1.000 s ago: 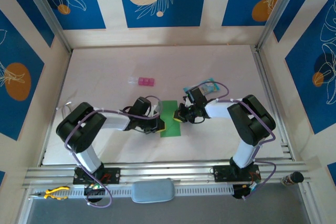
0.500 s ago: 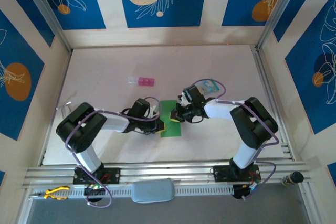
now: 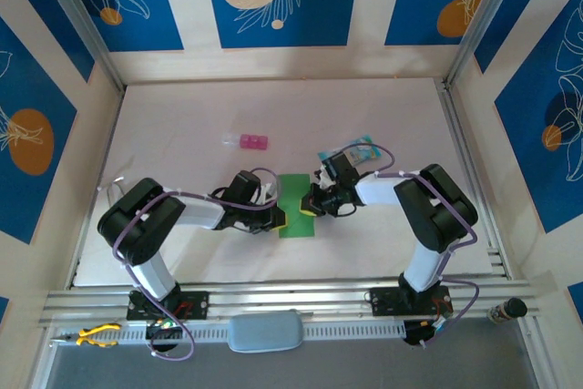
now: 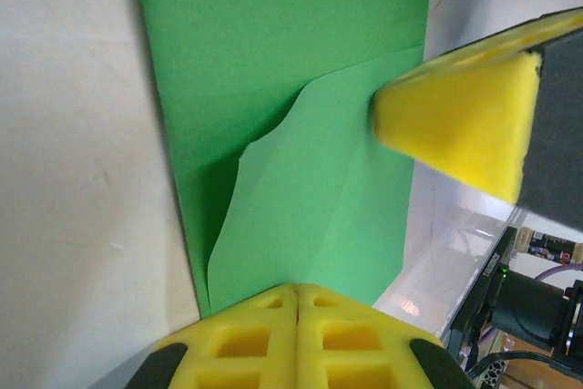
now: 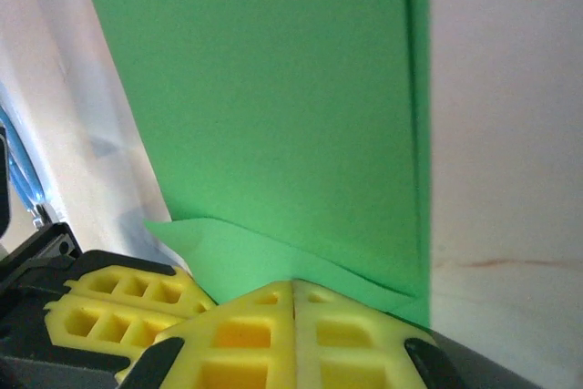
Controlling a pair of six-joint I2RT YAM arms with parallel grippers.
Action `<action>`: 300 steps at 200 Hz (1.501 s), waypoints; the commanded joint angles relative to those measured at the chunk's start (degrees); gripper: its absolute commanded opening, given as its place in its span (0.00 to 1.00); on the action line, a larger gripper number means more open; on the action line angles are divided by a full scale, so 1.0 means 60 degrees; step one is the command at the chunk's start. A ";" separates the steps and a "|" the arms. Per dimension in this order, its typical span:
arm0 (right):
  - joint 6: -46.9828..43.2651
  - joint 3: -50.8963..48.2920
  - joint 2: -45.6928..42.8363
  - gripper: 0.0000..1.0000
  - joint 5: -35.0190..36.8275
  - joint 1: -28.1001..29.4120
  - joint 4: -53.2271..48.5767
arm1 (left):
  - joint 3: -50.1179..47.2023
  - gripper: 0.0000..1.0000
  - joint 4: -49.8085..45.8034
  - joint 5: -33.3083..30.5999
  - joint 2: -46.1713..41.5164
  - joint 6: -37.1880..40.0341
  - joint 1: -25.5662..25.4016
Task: Fold a paper plane with a square sheet of paper (pick it up from the middle)
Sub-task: Turn over the paper at the center of the table.
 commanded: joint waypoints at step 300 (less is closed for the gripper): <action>0.2363 -0.1013 -0.2123 0.32 0.2433 0.1897 -0.1801 | 0.2127 0.06 -0.3616 -0.1253 0.0689 0.2535 0.0111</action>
